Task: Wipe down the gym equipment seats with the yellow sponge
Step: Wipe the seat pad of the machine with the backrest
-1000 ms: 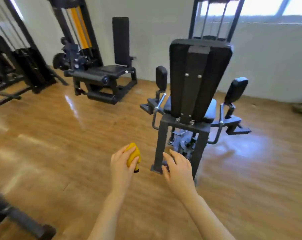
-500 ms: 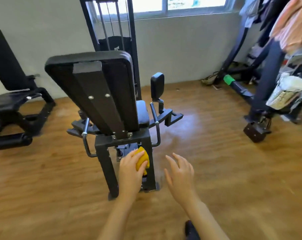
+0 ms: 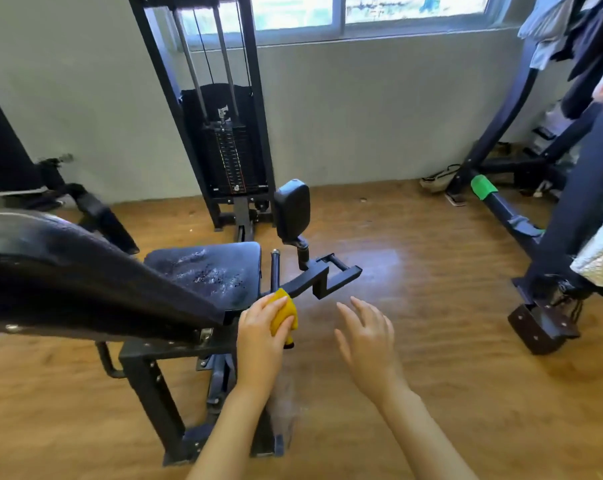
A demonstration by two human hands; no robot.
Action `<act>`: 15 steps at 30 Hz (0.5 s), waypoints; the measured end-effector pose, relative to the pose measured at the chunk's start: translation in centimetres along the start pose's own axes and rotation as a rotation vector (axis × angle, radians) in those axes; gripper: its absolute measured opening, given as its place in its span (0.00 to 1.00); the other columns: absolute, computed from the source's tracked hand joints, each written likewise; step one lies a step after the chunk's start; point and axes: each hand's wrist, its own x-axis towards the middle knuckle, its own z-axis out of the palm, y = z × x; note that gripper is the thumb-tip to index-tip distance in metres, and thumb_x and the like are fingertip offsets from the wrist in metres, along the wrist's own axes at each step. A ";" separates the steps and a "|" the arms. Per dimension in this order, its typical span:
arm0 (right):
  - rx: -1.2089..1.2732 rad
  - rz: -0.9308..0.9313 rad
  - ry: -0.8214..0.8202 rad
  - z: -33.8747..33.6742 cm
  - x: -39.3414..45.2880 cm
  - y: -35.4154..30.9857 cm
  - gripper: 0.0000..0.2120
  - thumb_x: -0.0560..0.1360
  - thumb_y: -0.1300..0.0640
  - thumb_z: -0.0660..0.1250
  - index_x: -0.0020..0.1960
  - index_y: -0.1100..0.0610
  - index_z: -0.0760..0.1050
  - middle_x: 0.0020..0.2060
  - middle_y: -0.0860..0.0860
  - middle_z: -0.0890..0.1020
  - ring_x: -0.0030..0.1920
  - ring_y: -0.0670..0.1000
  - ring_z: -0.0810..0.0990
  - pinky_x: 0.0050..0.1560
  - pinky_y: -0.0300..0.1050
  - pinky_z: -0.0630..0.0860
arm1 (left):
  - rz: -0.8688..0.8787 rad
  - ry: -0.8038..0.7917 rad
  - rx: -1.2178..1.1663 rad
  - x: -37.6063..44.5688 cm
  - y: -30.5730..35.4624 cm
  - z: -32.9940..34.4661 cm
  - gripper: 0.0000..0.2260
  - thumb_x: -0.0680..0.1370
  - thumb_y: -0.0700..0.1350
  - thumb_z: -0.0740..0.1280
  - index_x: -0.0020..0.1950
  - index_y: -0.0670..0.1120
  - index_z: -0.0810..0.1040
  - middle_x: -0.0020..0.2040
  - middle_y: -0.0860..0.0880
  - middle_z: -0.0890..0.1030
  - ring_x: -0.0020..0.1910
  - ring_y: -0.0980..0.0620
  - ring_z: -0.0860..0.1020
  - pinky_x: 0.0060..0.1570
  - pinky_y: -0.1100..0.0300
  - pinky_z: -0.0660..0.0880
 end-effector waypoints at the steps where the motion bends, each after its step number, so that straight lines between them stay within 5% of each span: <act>1: 0.006 0.002 -0.001 0.1 2.0 1.6 0.24 0.66 0.60 0.78 0.61 0.58 0.77 0.58 0.59 0.79 0.59 0.60 0.78 0.57 0.62 0.74 | -0.001 0.001 0.009 1.6 0.6 1.3 0.17 0.75 0.43 0.72 0.63 0.48 0.79 0.63 0.50 0.77 0.61 0.52 0.72 0.62 0.63 0.65; 5: 0.023 -0.014 -0.019 1.5 9.4 7.5 0.23 0.67 0.60 0.77 0.61 0.58 0.77 0.58 0.60 0.79 0.58 0.62 0.78 0.57 0.62 0.74 | 0.002 0.003 0.032 8.8 2.3 6.9 0.16 0.75 0.43 0.72 0.62 0.47 0.79 0.62 0.51 0.77 0.61 0.55 0.70 0.60 0.74 0.58; 11: -0.031 -0.094 -0.055 5.8 23.9 17.3 0.25 0.65 0.58 0.78 0.61 0.58 0.78 0.58 0.59 0.79 0.58 0.61 0.79 0.57 0.60 0.75 | 0.045 0.013 0.016 24.3 1.9 16.8 0.15 0.76 0.45 0.71 0.62 0.48 0.79 0.62 0.52 0.78 0.61 0.52 0.74 0.63 0.58 0.70; 15: -0.059 -0.123 -0.114 9.0 35.2 22.9 0.25 0.63 0.58 0.80 0.58 0.58 0.80 0.55 0.60 0.81 0.55 0.61 0.81 0.53 0.61 0.77 | 0.000 0.043 0.028 35.6 1.3 21.7 0.15 0.76 0.46 0.71 0.62 0.49 0.79 0.63 0.53 0.77 0.62 0.52 0.73 0.63 0.60 0.69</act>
